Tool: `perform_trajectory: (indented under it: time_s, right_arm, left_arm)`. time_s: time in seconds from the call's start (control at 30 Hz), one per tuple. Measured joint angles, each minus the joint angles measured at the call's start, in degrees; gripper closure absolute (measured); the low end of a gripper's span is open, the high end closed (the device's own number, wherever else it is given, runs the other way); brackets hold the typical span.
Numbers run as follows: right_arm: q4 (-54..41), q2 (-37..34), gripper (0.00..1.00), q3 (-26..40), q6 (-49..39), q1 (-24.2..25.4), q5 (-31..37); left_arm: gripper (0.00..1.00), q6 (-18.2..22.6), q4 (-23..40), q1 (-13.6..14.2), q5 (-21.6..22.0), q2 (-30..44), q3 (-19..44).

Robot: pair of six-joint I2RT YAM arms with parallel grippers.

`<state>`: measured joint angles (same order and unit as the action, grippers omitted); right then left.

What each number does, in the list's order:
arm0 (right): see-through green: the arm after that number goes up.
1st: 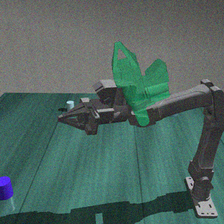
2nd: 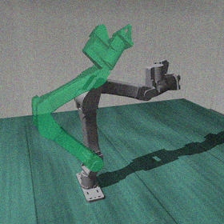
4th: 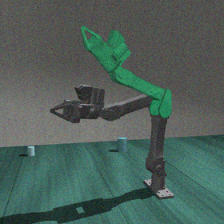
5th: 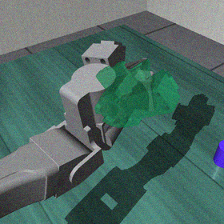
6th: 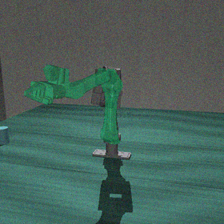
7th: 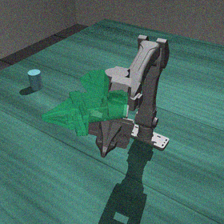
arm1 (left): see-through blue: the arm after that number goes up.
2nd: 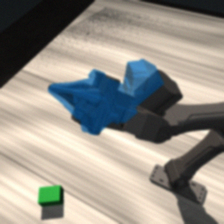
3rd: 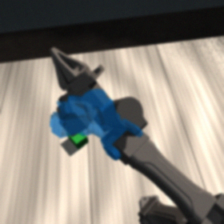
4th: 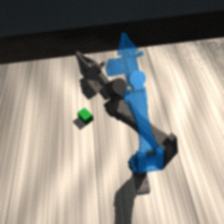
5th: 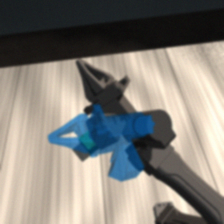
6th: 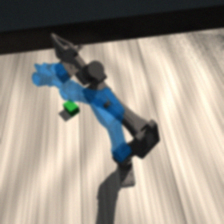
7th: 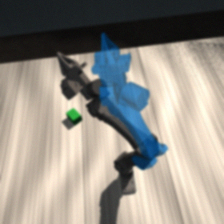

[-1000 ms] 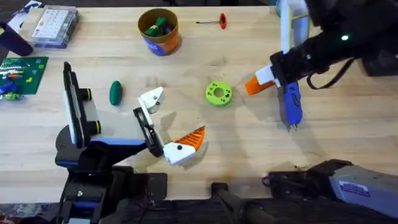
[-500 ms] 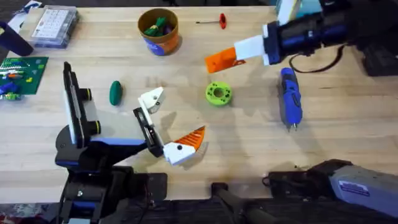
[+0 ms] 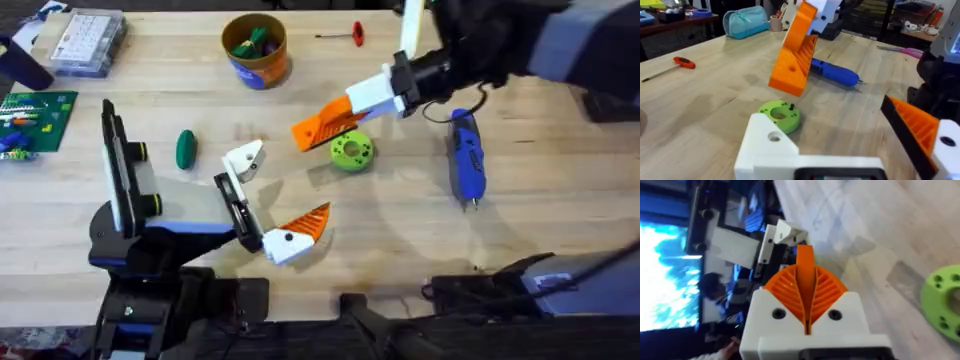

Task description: Pick up the gripper from the table and insert it into the empty holder that is missing its gripper. Then pick up a screw, insert it into the mounting hole, and use the screwdriver to tighten it. Finally, clean up the table by picking up the vegetable and placing it into the bucket.

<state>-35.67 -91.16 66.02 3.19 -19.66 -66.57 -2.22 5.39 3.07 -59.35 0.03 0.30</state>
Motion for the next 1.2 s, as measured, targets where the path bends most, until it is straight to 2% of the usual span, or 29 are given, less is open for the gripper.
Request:
perform_trajectory:
  time_s: [0.23, 0.37, 0.93, 1.2]
  right_arm:
    - [0.14, -7.76, 0.983, 0.0, -3.82, -1.18, -11.8]
    - [-0.14, -11.92, 0.982, 0.0, -5.18, -1.18, -15.35]
    - [0.32, -14.2, 0.983, 0.02, -4.63, -4.59, -18.02]
    - [7.6, -15.51, 0.982, 0.01, 0.57, -4.87, -18.4]
  left_arm:
    - [0.01, 0.0, 0.0, 0.0, 0.0, 0.02, 0.0]
    - [0.01, 0.0, 0.01, 0.0, -0.01, 0.0, 0.0]
    - [0.01, -0.01, 0.01, 0.0, 0.0, 0.0, 0.0]
    - [0.01, 0.0, 0.01, 0.0, 0.0, 0.0, 0.0]
